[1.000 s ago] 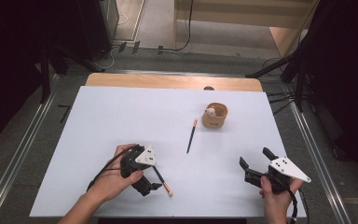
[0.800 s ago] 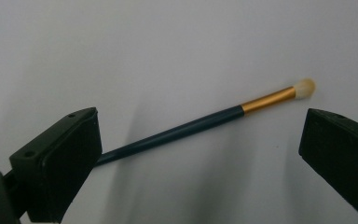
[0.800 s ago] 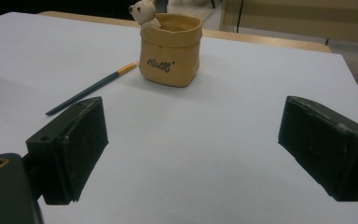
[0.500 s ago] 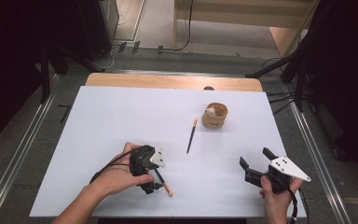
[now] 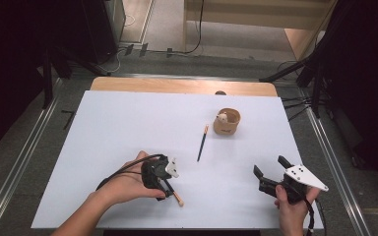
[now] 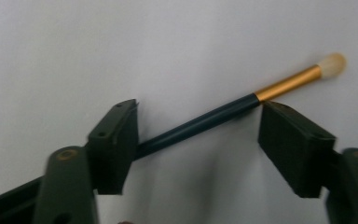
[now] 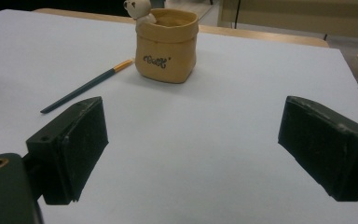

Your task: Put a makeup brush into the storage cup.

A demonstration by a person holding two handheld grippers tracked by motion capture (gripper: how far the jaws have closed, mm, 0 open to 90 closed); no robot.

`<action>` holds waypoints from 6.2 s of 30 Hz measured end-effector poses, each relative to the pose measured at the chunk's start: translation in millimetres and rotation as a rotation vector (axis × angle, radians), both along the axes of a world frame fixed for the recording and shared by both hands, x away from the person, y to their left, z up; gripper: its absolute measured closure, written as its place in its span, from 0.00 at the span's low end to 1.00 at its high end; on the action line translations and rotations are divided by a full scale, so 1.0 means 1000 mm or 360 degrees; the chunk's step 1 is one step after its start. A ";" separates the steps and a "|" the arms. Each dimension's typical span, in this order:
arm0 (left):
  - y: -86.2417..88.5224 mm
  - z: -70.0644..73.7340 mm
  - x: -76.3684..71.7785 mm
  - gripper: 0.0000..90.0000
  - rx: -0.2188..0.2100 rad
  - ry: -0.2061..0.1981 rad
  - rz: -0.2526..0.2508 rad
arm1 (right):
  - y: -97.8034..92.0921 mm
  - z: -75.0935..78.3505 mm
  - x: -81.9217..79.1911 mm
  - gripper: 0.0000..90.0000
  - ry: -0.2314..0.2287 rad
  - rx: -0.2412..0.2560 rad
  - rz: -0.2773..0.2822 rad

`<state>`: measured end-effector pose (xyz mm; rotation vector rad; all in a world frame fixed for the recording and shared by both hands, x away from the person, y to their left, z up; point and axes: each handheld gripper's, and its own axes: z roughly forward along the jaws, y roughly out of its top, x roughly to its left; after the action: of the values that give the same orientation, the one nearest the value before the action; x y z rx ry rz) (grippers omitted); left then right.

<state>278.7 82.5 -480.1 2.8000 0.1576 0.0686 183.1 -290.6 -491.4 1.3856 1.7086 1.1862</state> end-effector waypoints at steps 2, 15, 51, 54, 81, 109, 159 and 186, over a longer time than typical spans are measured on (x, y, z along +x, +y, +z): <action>0.000 0.002 -0.001 0.58 -0.0013 0.0013 -0.0002 | 0.000 0.000 0.000 0.10 0.0000 0.0002 -0.0005; 0.003 0.004 0.005 0.94 -0.0022 0.0077 0.0085 | -0.003 -0.001 -0.001 0.12 -0.0001 0.0020 -0.0047; 0.075 0.025 -0.011 0.95 -0.1203 0.0050 0.0573 | 0.035 0.014 -0.002 0.12 -0.0029 -0.0061 0.0059; 0.079 0.024 -0.013 0.95 -0.1263 0.0030 0.0603 | 0.040 0.022 -0.001 0.12 -0.0024 0.0004 0.0064; 0.094 0.035 -0.014 0.95 -0.1567 -0.0078 0.0685 | 0.099 0.047 0.014 0.15 -0.0013 0.0059 0.0239; 0.088 0.033 -0.017 0.95 -0.1587 -0.0053 0.0657 | 0.180 0.075 0.025 0.15 -0.0049 0.0269 0.0473; 0.078 0.033 -0.025 0.95 -0.1639 -0.0078 0.0581 | 0.221 0.063 0.045 0.79 0.0134 0.0859 0.0483; 0.076 0.029 -0.027 0.63 -0.1695 -0.0071 0.0607 | 0.221 0.061 0.045 0.94 0.0129 0.0864 0.0491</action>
<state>252.0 158.8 -451.0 1.6815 0.5334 0.0991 228.5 -70.0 -430.7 1.5203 1.7770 1.8954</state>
